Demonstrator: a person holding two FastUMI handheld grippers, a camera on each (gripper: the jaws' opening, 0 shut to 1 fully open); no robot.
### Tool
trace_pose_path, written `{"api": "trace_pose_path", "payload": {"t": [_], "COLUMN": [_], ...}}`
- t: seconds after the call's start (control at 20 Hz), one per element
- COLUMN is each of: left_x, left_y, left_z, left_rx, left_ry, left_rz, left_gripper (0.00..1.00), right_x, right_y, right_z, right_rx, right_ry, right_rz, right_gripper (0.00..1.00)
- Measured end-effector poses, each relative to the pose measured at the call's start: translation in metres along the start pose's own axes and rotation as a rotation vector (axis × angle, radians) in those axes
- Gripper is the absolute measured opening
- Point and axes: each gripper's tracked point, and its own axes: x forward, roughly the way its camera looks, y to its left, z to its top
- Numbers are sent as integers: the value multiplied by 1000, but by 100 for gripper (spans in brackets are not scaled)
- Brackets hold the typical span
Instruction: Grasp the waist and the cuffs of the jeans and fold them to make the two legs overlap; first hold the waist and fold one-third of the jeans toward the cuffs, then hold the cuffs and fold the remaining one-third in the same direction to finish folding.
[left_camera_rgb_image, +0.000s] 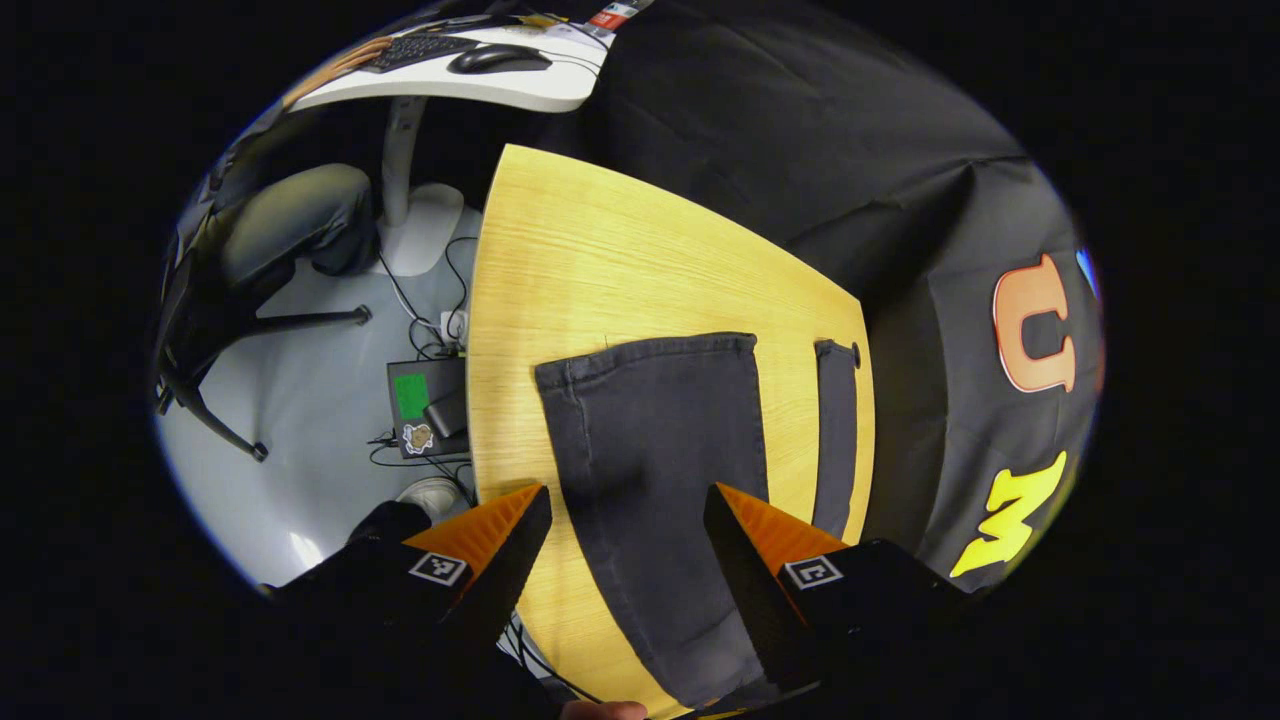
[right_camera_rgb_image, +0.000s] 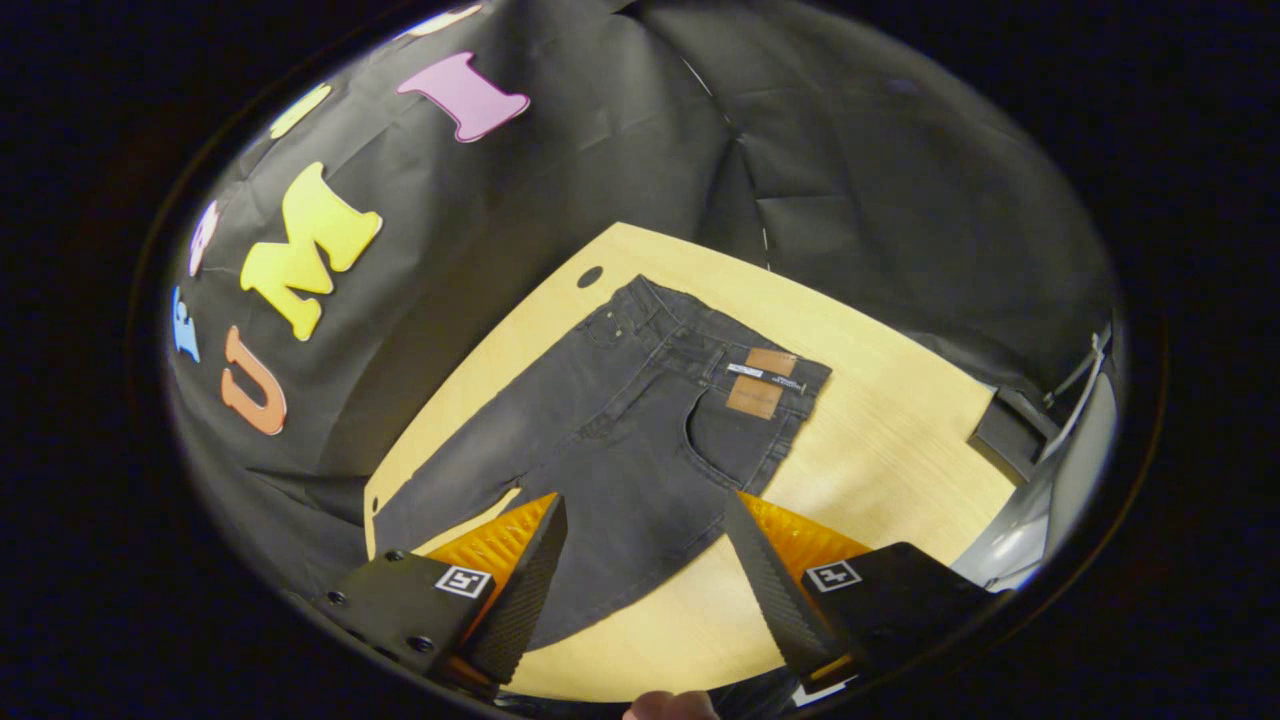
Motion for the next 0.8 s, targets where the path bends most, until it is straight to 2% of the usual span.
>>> {"api": "trace_pose_path", "payload": {"t": [0.05, 0.1, 0.2, 0.25, 0.3, 0.35, 0.4, 0.45, 0.5, 0.55, 0.6, 0.65, 0.8], "left_x": [2, 7, 10, 10, 10, 6, 6, 6, 8, 8, 12, 15, 21], "left_y": [-6, -7, -13, -15, -14, -8, -4, -2, -6, -9, -11, -14, -24], "left_z": [3, 4, 6, 6, 6, 4, 3, 6, 9, 9, 9, 8, 9], "left_rx": [-4, 3, 10, 5, -9, -25, -43, -59, -77, -79, -63, -41, -22], "left_ry": [-5, 0, 2, 7, 11, 19, 21, 20, 14, 14, 13, 12, -2], "left_rz": [-19, -20, -47, -59, -60, -40, -39, -43, -61, -59, -62, -68, -78], "left_gripper": [99, 100, 99, 100, 99, 99, 99, 99, 98, 100, 96, 96, 96], "right_x": [3, 5, 13, 17, 20, 22, 23, 24, 26, 31, 36, 41, 53], "right_y": [0, -2, -6, -11, -17, -24, -31, -37, -43, -50, -53, -55, -61], "right_z": [-1, -3, -7, -8, -8, -6, -3, 1, 3, 5, 6, 8, 18], "right_rx": [12, 23, 67, 104, 148, 189, 221, 241, 254, 263, 274, 285, 355], "right_ry": [1, -1, 12, 22, 25, 25, 18, 8, 4, 7, 6, 9, 11], "right_rz": [-3, -7, -6, -13, -21, -30, -37, -45, -54, -63, -69, -68, -62], "right_gripper": [92, 98, 98, 92, 92, 98, 92, 92, 98, 98, 98, 92, 98]}}
